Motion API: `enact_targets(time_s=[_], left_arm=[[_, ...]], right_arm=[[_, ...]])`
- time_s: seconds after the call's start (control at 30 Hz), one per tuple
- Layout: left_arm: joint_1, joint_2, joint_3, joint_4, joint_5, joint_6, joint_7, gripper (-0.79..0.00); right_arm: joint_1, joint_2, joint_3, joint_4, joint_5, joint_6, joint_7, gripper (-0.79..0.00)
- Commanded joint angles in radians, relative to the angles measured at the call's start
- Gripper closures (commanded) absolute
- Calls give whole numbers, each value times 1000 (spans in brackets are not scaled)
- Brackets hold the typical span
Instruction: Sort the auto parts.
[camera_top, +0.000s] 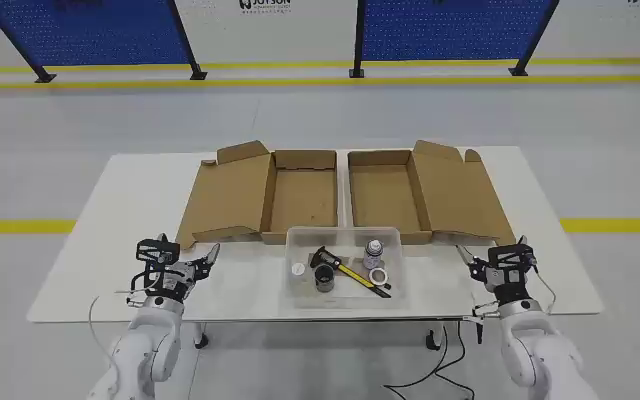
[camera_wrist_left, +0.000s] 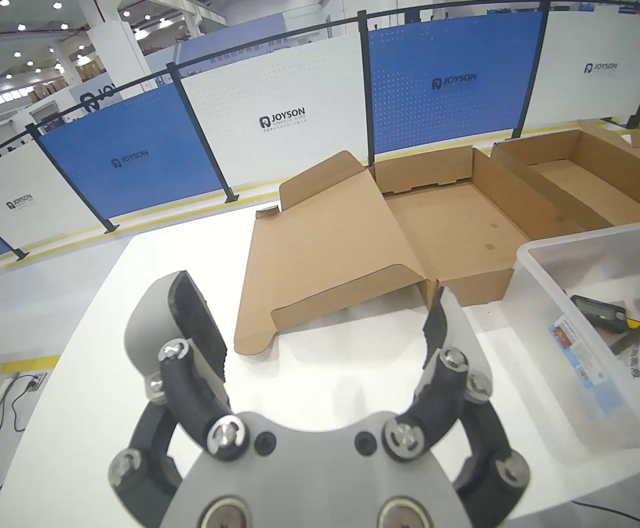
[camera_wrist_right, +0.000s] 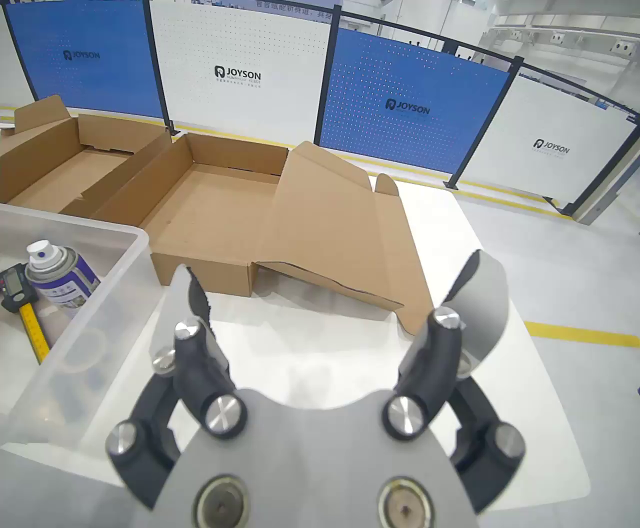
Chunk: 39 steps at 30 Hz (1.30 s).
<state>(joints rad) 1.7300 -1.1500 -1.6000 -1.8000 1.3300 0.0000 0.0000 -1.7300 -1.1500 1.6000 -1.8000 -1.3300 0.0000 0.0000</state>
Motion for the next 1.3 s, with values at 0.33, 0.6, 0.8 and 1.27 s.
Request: enact_targets(time_s=[0.33, 0.6, 0.8, 1.27], left_arm=[[-84, -15, 34, -41, -265, -81, -85, -785], [-96, -14, 67, -110, -458, -284, -196, -785], [-77, -8, 103, -115, -454, -430, -227, -785], [-43, -1, 207, -104, -246, -571, -184, -785]], right_arm=[[0, 0, 0, 0, 0, 0, 0, -785], [0, 0, 0, 0, 0, 0, 0, -785], [0, 0, 0, 0, 0, 0, 0, -785], [0, 0, 0, 0, 0, 0, 0, -785]])
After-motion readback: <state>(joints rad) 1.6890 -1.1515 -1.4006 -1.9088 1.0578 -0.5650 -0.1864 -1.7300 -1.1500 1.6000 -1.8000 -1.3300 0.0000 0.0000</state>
